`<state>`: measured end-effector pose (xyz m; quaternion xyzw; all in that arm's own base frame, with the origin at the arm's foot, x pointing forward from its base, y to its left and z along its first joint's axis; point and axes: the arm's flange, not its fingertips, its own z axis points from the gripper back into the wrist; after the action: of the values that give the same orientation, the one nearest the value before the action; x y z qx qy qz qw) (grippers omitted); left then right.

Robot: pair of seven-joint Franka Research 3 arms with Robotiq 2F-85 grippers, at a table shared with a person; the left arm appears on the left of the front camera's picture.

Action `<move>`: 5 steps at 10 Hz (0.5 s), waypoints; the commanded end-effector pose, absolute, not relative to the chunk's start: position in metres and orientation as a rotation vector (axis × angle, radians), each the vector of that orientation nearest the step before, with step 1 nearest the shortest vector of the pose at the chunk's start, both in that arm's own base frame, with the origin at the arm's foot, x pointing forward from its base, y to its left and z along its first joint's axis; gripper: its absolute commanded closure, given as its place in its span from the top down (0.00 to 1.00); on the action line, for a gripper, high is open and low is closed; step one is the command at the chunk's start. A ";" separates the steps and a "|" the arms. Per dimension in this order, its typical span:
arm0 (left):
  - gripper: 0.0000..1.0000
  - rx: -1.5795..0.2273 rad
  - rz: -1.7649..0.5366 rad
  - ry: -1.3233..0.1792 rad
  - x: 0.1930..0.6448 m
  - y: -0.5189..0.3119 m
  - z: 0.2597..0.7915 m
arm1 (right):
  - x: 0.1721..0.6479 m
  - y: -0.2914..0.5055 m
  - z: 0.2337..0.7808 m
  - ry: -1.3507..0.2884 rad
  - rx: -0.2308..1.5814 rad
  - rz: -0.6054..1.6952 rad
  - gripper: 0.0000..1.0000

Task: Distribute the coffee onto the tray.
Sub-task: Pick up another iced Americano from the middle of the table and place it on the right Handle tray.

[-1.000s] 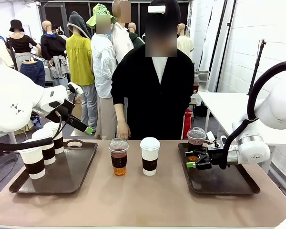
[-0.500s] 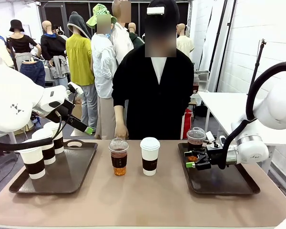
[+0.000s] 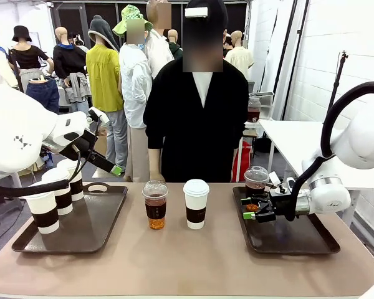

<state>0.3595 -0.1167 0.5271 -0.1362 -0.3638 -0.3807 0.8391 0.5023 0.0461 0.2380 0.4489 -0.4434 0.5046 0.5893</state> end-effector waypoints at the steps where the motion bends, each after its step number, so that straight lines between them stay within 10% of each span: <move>1: 1.00 -0.295 -0.804 -0.764 0.360 -0.115 0.526 | 0.502 0.046 0.239 -1.033 1.045 1.175 1.00; 5: 1.00 -0.295 -0.804 -0.764 0.360 -0.115 0.526 | 0.502 0.046 0.239 -1.033 1.045 1.175 1.00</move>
<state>0.3595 -0.1167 0.5271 -0.1362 -0.3638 -0.3807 0.8391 0.5023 0.0460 0.2380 0.4489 -0.4434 0.5045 0.5893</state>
